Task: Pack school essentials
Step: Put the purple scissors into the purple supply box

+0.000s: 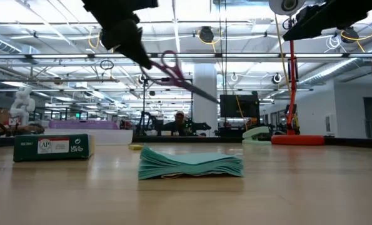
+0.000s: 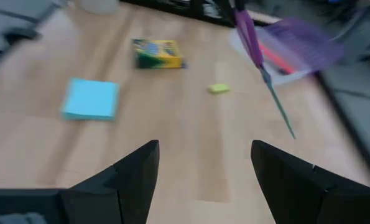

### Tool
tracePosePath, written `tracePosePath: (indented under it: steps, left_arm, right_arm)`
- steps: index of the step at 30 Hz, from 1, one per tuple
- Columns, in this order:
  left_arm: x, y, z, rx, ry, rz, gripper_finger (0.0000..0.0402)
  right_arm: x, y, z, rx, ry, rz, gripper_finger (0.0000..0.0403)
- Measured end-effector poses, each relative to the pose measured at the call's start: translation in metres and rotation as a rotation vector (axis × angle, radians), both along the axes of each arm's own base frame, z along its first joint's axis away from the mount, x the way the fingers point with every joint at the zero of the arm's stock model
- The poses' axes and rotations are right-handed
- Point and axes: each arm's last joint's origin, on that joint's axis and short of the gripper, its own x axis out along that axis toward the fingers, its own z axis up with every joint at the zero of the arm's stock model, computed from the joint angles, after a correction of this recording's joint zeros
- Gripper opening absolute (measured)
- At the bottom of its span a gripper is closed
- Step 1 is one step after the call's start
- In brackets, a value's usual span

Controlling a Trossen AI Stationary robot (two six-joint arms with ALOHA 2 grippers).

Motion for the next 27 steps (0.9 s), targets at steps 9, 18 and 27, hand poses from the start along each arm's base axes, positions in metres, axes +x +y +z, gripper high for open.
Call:
tracePosePath:
  steps: [9, 18, 27]
  left_arm:
    - [-0.056, 0.033, 0.004, -0.054, 0.036, 0.224, 0.0042]
    - [-0.110, 0.045, -0.012, -0.108, -0.042, 0.351, 0.0042]
    - [-0.147, 0.049, -0.027, -0.126, -0.065, 0.433, 0.0042]
  right_arm:
    - [0.002, -0.013, 0.001, -0.208, 0.003, -0.098, 0.0251]
    - [0.004, -0.020, 0.002, -0.222, -0.001, -0.148, 0.0251]
    - [0.006, -0.020, 0.005, -0.208, -0.042, -0.155, 0.0251]
